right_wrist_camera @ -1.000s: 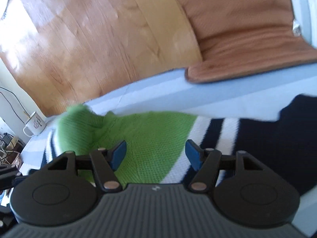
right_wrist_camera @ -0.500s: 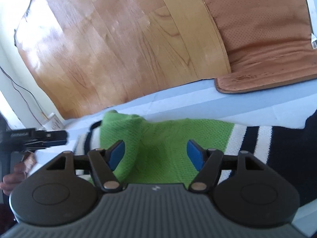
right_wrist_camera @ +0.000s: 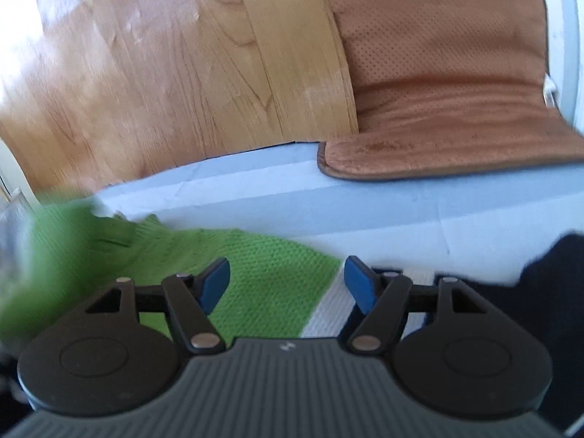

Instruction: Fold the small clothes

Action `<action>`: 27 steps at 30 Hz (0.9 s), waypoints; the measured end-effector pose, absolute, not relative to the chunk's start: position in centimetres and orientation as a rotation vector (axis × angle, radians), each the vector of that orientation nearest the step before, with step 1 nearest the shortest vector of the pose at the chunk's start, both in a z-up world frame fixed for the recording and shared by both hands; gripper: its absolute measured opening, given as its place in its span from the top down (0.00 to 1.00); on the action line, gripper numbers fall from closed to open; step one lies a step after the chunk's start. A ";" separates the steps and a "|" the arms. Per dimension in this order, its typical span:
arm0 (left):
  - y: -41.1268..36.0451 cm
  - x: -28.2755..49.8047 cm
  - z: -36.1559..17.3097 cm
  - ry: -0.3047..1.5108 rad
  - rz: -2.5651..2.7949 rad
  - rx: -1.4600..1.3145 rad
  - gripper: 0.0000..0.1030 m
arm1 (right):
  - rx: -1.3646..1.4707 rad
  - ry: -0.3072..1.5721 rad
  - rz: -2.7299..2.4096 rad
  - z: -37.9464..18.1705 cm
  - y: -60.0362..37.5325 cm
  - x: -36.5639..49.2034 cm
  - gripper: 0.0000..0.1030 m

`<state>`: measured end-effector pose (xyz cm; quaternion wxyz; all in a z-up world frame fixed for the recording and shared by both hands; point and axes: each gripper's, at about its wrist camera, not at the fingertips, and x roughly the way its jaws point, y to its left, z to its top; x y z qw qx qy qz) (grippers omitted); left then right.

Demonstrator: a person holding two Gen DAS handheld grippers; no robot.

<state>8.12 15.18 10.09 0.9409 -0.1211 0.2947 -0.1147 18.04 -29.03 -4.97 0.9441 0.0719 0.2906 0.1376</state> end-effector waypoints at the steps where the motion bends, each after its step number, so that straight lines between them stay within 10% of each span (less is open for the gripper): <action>1: 17.1 7.3 11.4 0.555 -0.163 -0.246 0.92 | 0.133 0.592 0.278 -5.0 -29.1 18.2 0.30; 10: 22.6 7.7 10.8 0.624 0.346 -0.017 0.71 | 0.141 0.574 0.343 -3.4 -29.4 18.2 0.30; 21: 10.4 16.2 4.1 0.730 -0.196 0.234 0.36 | -0.025 0.721 0.609 -2.7 -18.8 24.6 0.27; 23: 8.5 17.5 2.5 0.780 -0.233 0.273 0.46 | -0.079 0.738 0.622 -3.5 -17.7 24.8 0.28; 24: 7.6 18.2 1.7 0.811 -0.240 0.292 0.84 | -0.122 0.711 0.637 -3.4 -17.4 24.4 0.51; 25: 6.8 18.7 0.7 0.860 -0.238 0.314 0.98 | -0.121 0.703 0.660 -3.2 -17.4 23.9 0.66; 27: 5.7 18.3 0.3 0.814 -0.231 0.365 0.98 | -0.093 0.675 0.651 -2.2 -18.1 23.4 0.85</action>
